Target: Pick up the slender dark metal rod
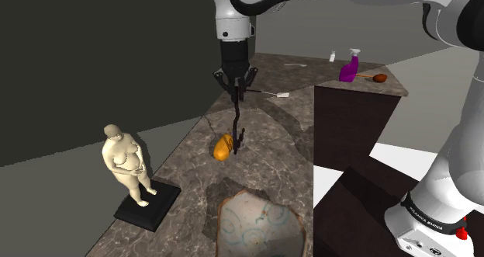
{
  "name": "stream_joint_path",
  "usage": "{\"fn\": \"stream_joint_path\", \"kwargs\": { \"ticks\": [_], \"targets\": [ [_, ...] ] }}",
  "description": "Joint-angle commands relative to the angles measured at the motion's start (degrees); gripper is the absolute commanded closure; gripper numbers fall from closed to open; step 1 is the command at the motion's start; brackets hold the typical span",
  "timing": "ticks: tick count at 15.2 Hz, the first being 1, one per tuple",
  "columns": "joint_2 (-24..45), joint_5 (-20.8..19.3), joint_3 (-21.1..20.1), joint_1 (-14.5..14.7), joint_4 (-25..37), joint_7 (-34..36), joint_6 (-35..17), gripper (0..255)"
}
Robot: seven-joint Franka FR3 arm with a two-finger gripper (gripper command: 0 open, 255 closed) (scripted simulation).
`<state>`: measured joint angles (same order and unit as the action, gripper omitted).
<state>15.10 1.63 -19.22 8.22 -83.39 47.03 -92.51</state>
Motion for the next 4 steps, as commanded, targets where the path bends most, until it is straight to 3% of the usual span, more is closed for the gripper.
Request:
{"fn": "stream_joint_path", "kwargs": {
  "ticks": [1,4],
  "targets": [
    [0.53,-0.16,-0.01,0.13,2.45,0.18,1.95,255],
    [0.68,-0.21,-0.03,0.2,3.55,0.28,2.9,255]
  ]
}}
